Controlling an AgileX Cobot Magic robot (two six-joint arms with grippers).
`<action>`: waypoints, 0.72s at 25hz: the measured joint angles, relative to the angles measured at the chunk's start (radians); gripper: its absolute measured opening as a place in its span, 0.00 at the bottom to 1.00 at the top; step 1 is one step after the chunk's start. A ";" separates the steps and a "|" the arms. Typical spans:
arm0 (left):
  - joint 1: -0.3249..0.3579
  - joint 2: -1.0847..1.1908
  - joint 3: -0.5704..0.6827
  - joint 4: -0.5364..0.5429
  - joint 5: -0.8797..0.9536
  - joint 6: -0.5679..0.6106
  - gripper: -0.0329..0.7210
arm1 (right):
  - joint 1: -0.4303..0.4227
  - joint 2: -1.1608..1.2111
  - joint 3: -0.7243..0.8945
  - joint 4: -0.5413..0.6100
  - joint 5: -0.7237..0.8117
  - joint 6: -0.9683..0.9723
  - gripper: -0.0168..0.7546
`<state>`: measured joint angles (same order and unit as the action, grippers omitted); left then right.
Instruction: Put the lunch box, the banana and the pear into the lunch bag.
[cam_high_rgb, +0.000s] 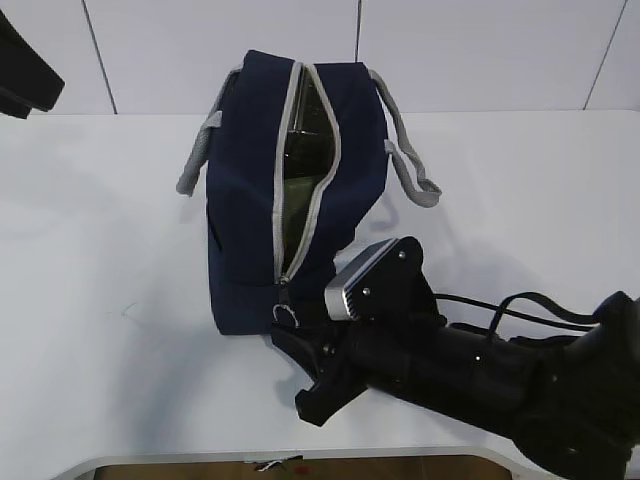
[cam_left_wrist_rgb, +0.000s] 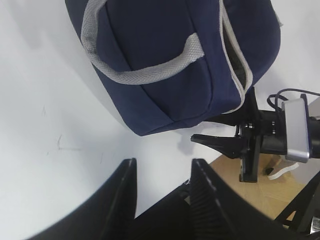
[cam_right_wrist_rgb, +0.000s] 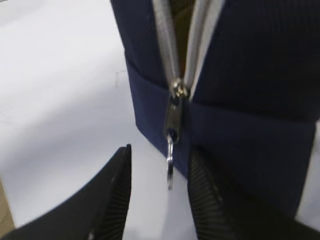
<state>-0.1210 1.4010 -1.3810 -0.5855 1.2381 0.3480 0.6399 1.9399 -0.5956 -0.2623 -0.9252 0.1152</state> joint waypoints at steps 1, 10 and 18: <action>0.000 0.000 0.000 0.000 0.000 0.000 0.41 | 0.000 0.001 -0.007 0.001 0.006 0.000 0.44; 0.000 0.000 0.000 0.000 0.000 0.000 0.41 | 0.000 0.006 -0.030 0.001 0.086 0.006 0.44; 0.000 0.000 0.000 0.000 0.000 0.000 0.41 | 0.000 0.006 -0.030 0.002 0.090 0.009 0.43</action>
<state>-0.1210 1.4010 -1.3810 -0.5855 1.2381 0.3480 0.6399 1.9454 -0.6257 -0.2601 -0.8350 0.1245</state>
